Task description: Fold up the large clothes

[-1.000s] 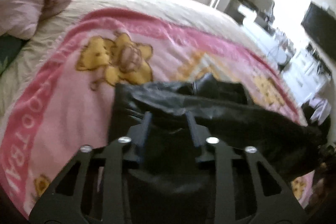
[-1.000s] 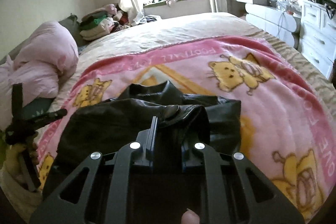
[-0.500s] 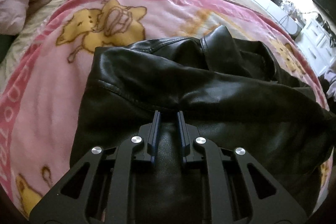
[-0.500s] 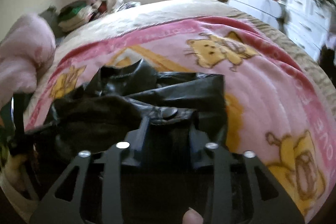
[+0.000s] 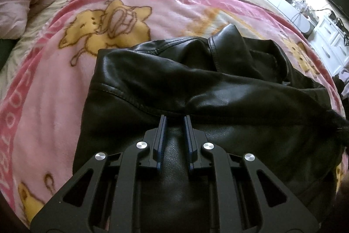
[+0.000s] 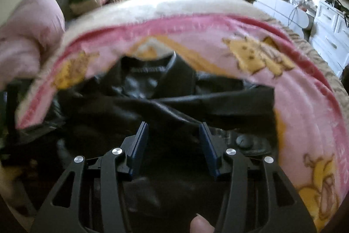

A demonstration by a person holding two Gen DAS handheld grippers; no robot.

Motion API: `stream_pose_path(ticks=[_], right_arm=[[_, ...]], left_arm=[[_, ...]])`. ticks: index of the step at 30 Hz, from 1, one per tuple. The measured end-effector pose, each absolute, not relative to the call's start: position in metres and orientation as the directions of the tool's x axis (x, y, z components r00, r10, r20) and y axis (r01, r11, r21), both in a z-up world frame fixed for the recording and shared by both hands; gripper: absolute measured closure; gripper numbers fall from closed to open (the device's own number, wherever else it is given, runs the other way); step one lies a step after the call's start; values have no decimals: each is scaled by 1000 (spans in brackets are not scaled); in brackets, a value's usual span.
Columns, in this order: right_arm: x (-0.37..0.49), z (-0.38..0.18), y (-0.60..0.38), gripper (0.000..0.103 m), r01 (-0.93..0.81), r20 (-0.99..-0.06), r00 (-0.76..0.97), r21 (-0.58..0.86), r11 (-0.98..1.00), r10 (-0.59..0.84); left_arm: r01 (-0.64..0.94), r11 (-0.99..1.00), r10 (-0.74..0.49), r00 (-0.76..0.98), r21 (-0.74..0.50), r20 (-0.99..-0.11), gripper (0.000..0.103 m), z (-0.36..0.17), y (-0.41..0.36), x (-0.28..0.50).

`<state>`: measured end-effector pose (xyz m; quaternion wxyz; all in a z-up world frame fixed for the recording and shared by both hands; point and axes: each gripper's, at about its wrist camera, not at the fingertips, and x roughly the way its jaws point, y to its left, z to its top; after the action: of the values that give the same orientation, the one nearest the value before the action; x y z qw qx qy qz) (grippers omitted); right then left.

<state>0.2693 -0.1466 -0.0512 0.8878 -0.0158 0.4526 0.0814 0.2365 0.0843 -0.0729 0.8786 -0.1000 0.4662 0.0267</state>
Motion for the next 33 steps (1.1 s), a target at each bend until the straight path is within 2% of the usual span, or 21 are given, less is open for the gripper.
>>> stream_pose_path(ticks=[1,4,8,11,14,19,26,29,30,33], right_arm=[[274,-62,-147,61,-141,-829,546,55,988,124],[280,-80,-155,61,-115,-838,524,107,988,152],[277,-76,-154,61,-141,-839,522,96,985,156],[266,-56,-165,60,-163,-798,557,166,973,230],[247,-37,-174,59,-179,-759,588,217,960,281],[223,-23,-178,55,-207,-737,603,226,952,306],[196,-15,-183,51,-212,-718,623,225,951,309],[184,-7,-184,49,-226,-697,638,237,945,327],[181,-4,-183,48,-229,-694,643,229,946,323],[175,3,-175,46,-252,-689,658,178,951,303]], left_arm=[[-138,979,-48,565,-152,-824,94,-73,85,236],[-135,979,-52,565,-154,-823,94,-74,85,236],[-134,979,-54,565,-156,-823,94,-74,85,236],[-103,985,-55,580,-139,-813,94,-68,82,232],[-83,979,-102,597,-188,-796,85,-56,84,222],[-66,980,-102,638,-186,-763,81,-33,77,196],[-4,985,-130,638,-172,-759,81,-24,60,164],[20,987,-138,613,-159,-778,82,-34,52,159],[20,988,-131,603,-150,-787,86,-39,49,157],[14,986,-144,564,-165,-813,87,-57,45,159]])
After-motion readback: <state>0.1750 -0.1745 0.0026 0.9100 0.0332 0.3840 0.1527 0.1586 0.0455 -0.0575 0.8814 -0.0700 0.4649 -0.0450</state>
